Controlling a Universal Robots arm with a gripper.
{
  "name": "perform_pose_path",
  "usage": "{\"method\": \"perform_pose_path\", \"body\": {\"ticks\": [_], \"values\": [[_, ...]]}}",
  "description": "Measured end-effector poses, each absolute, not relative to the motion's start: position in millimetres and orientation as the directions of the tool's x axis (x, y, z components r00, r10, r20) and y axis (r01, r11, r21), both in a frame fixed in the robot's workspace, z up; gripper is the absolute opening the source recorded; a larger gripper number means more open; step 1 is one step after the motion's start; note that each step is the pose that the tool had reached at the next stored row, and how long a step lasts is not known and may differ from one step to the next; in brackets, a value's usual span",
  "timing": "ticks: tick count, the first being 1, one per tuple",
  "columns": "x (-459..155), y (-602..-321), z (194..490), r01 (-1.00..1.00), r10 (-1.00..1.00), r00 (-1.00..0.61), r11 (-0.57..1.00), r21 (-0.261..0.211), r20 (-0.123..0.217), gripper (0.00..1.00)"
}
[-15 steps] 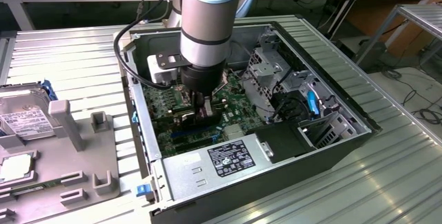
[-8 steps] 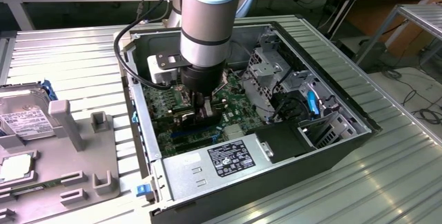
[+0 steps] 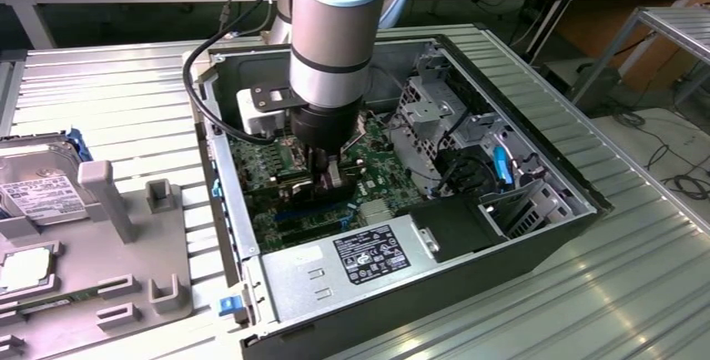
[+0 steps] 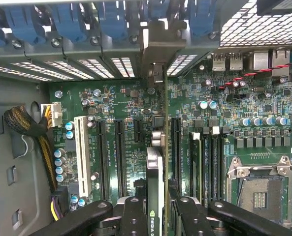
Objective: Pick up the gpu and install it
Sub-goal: 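Insert the gpu into the slot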
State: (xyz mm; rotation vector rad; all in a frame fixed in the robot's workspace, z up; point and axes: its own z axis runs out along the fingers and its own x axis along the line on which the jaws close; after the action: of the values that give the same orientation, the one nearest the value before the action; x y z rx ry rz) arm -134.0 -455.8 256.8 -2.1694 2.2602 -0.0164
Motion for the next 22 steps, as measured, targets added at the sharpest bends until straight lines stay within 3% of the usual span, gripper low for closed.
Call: {"method": "perform_pose_path", "body": {"ticks": [22], "values": [[-133.9,-455.8,260.1,-1.000,-1.000,-0.027,0.027,-0.014,0.004,0.27]]}}
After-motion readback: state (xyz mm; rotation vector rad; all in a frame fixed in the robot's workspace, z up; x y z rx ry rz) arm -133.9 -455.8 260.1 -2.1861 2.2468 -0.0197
